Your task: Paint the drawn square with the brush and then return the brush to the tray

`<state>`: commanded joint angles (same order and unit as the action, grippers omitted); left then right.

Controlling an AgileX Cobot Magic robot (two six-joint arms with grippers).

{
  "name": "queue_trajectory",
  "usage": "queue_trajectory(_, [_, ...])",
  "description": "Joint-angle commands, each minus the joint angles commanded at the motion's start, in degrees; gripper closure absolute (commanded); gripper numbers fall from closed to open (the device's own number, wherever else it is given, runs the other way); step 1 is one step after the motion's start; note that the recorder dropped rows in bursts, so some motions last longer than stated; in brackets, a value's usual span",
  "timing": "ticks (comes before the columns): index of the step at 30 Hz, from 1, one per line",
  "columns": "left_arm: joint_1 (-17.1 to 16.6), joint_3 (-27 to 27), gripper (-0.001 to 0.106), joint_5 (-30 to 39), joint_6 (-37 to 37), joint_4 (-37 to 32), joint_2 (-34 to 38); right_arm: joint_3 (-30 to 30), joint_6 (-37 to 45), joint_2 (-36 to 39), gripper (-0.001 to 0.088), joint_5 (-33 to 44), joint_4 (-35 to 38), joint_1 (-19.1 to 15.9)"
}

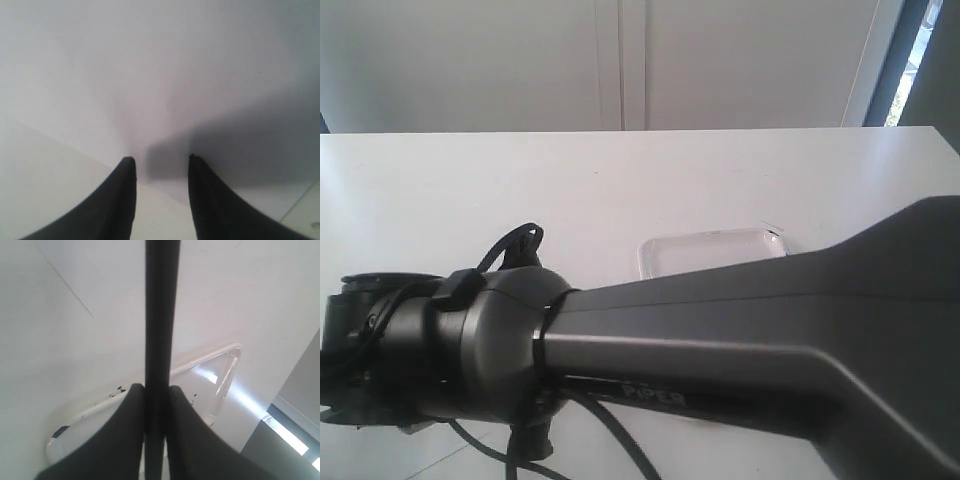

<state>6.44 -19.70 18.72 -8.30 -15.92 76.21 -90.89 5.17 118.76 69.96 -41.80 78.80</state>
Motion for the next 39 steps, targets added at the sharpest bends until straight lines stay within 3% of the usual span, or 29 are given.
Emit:
queue_trajectory(16, [0.0,0.0,0.064,0.1,0.0,0.6,0.0,0.0,1.2,4.7,0.0868,0.0,-1.9,1.8])
queue_trajectory(39, [0.0,0.0,0.064,-0.7,0.0,1.5,0.0,0.0,2.3,4.8,0.0868,0.0,-0.5,1.8])
